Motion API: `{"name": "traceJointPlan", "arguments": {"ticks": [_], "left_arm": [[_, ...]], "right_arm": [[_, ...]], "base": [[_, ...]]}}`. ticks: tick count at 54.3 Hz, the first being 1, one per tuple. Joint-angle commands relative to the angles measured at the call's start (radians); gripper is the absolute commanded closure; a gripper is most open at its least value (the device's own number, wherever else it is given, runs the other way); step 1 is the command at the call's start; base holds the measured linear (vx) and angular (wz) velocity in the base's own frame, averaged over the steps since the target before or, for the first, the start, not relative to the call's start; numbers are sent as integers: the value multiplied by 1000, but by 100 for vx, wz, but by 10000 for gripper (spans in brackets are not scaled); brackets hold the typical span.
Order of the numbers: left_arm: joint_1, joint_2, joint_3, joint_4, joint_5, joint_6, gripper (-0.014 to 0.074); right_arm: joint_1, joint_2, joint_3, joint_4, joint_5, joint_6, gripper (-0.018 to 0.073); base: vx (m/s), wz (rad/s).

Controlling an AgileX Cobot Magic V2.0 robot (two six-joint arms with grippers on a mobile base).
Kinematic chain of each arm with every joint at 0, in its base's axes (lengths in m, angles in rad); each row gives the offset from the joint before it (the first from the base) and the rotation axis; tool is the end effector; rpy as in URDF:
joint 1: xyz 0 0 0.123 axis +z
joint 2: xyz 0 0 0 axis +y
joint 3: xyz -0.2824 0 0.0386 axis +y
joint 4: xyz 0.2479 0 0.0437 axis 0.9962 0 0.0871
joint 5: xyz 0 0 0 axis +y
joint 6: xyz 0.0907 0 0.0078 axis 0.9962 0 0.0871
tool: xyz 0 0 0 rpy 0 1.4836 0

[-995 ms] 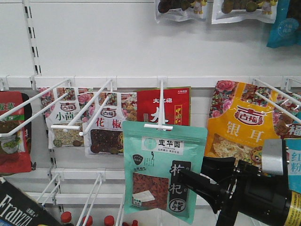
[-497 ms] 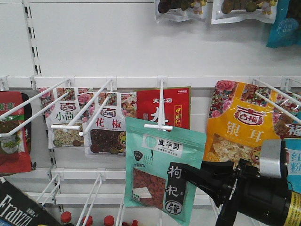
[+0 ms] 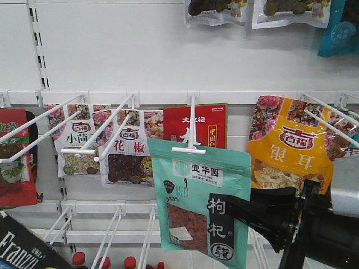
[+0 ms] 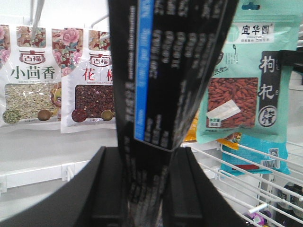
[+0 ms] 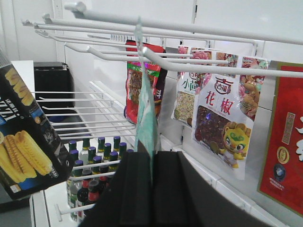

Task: Pick snacks and fruit into basket
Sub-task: 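Pull the teal goji bag off the hook toward the robot with the right gripper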

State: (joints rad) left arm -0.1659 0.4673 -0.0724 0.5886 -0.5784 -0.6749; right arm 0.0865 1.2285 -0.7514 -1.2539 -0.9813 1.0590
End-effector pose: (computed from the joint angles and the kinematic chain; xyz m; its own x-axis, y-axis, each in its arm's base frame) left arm 0.0902 -0.0431 0.2459 0.1093 -0.1772 -0.9781 0.4758 0.8733 -0.1050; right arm 0.2306 0.0921 0.3295 0.0282 0.0155 -0.9995 -0.8398 0.5427 -0.0153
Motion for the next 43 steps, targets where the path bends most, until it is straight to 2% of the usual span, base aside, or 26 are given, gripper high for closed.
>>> {"name": "traceJointPlan", "arguments": {"ticks": [1, 8, 26, 35, 43], "left_arm": [[-5, -1, -27, -40, -81, -5, 596], [-5, -1, -27, -40, -81, -5, 596], [-5, -1, -27, -40, -81, -5, 596], [-5, -1, -27, -40, -81, -5, 596], [-5, -1, -27, -40, -81, -5, 596]], "right_arm": [[0, -62, -31, 3, 26, 58, 569], [0, -109, -31, -96, 39, 151, 569], [0, -242, -30, -164, 149, 342, 568], [0, -299, -30, -296, 209, 472, 568], [0, -367, -30, -453, 246, 645, 568]], "base": [[0, 0], [0, 0], [0, 0], [0, 0], [0, 0]]}}
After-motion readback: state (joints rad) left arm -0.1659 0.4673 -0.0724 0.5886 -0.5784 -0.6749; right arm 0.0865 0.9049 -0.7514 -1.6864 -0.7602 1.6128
